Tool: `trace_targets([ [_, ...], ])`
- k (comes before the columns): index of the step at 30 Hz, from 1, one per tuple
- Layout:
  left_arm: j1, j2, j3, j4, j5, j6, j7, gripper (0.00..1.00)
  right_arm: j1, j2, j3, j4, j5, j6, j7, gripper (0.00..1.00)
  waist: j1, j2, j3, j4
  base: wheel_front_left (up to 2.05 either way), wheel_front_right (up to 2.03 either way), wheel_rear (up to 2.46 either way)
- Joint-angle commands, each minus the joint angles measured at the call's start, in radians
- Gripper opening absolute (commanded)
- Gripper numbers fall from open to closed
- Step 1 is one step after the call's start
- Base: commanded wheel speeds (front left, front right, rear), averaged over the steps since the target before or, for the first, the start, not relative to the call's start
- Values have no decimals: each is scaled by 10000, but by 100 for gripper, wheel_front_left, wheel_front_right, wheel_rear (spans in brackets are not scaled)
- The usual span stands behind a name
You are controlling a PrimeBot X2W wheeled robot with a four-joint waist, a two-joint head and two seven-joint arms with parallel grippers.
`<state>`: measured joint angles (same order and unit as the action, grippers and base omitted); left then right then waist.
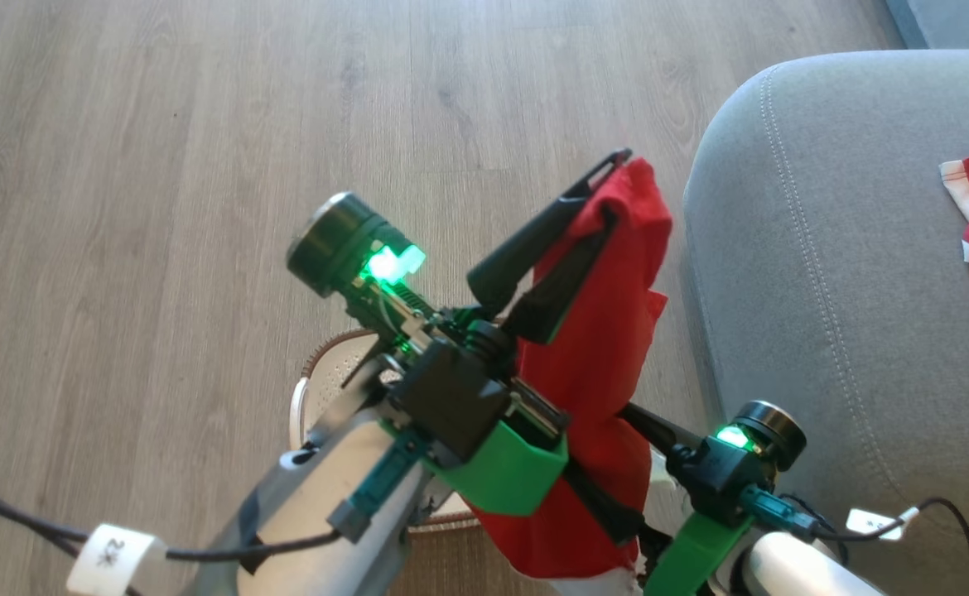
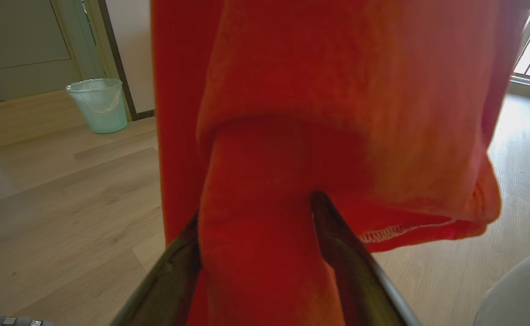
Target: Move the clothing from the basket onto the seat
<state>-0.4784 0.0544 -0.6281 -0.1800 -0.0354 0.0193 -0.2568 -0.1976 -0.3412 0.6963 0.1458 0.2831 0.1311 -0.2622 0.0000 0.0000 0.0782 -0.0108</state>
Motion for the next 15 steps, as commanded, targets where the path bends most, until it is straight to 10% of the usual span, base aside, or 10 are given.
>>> trace_targets([
  [1,-634,-39,140,-427,-110,-45,-49,0,-380,179,175,-150,-59,-4,4,100,0,0,-3,19,0,0,0],
  [11,-729,-40,-672,-489,-296,1,-49,0,-761,795,32,327,-212,-4,4,96,0,0,-39,140,0,0,0],
  [12,-736,-40,-739,-502,-324,22,-49,0,-786,866,30,396,-190,-4,4,38,0,0,-47,169,0,0,0],
  [13,-744,-40,-805,-513,-353,36,-49,0,-820,930,29,445,-159,-4,4,0,0,0,-55,203,0,0,0],
  [15,-749,-40,-920,-523,-396,53,-49,0,-871,1077,-113,489,-10,-4,4,0,0,0,-78,266,0,0,0],
])
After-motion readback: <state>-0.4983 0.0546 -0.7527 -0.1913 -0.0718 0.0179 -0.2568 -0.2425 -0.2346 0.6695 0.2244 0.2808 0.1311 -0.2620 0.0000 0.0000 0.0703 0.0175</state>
